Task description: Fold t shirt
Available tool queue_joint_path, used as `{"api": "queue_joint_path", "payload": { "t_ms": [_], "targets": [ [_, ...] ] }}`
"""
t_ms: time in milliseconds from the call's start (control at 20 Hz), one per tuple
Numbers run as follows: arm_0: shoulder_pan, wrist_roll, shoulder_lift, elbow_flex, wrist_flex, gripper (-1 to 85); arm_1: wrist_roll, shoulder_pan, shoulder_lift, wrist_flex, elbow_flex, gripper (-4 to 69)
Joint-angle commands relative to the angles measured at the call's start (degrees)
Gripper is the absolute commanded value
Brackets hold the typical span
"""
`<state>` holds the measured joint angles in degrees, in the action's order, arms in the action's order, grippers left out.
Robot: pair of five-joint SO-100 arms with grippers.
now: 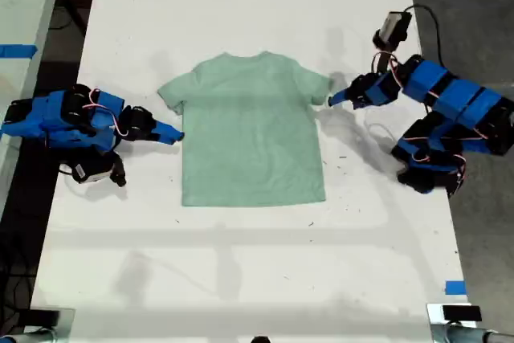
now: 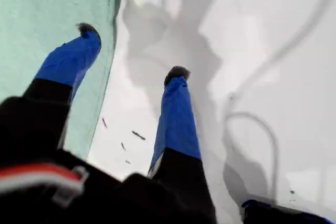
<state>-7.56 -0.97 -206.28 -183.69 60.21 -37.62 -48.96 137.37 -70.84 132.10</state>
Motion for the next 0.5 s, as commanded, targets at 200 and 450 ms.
{"api": "queue_joint_path", "payload": {
  "t_ms": [200,450],
  "targets": [
    [0.53,-0.26,-0.44,-0.44,0.26,11.5,0.44,-6.24,-28.3,11.34,-21.27,24.4],
    [0.53,-0.26,-0.44,-0.44,0.26,11.5,3.25,-4.83,-47.02,19.78,-25.93,23.6]
  ]
}}
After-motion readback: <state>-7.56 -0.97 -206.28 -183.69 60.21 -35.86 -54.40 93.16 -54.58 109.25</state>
